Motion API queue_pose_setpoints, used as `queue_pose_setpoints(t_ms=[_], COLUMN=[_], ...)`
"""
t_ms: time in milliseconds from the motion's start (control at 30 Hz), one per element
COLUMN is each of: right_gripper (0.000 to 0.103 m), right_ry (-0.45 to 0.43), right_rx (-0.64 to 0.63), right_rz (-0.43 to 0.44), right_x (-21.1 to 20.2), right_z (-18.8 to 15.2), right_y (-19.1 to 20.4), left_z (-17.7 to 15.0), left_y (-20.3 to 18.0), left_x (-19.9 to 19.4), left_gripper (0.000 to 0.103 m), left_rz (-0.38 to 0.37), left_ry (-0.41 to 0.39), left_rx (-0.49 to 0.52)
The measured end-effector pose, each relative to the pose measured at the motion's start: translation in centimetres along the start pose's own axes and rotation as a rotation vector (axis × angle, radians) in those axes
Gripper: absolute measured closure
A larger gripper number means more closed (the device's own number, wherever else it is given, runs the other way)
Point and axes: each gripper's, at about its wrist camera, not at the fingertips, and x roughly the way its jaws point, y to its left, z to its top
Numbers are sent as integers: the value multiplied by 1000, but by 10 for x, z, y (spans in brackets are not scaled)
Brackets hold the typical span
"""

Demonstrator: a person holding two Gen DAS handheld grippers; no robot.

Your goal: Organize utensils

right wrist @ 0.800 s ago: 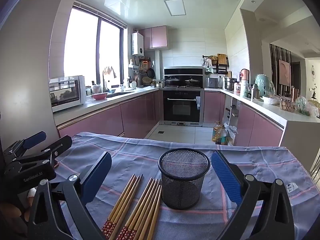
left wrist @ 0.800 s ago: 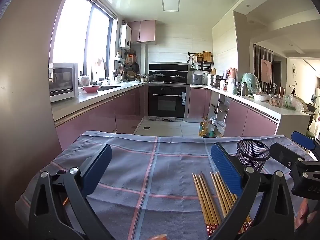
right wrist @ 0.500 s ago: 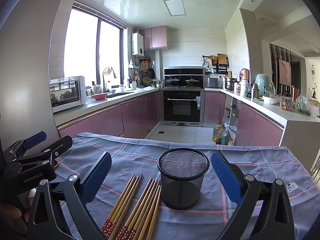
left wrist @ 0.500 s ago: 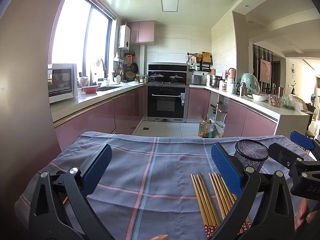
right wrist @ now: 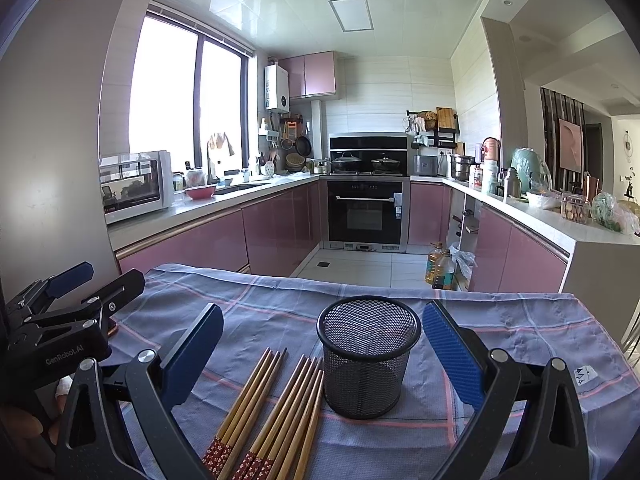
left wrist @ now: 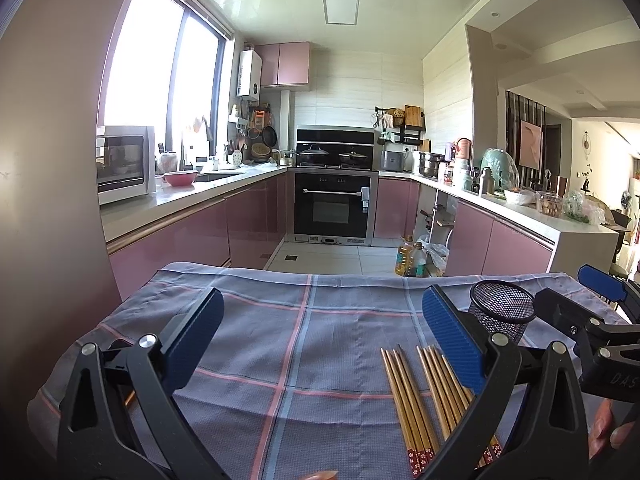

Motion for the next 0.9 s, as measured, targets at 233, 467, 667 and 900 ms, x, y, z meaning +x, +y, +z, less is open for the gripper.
queue_pose_setpoints(t_ms=[233,467,667,900], right_gripper=[6,6,6,6], right_ry=[-2,-3,-3,-5], right_rx=[0,2,3,3], right_rz=[1,2,4,5], right_x=[0,-1,-1,1], right_z=[1,2,2,2], right_y=[2,3,3,5], left_z=[0,-1,-1,-2], left_y=[1,2,3,3], left_x=[0,0,0,-1], left_gripper=[5,5,5,5], left_rz=[-1,-6,-9,-10], left_ry=[-2,-2,-1,-2], left_rx=[-4,-13,-14,-15])
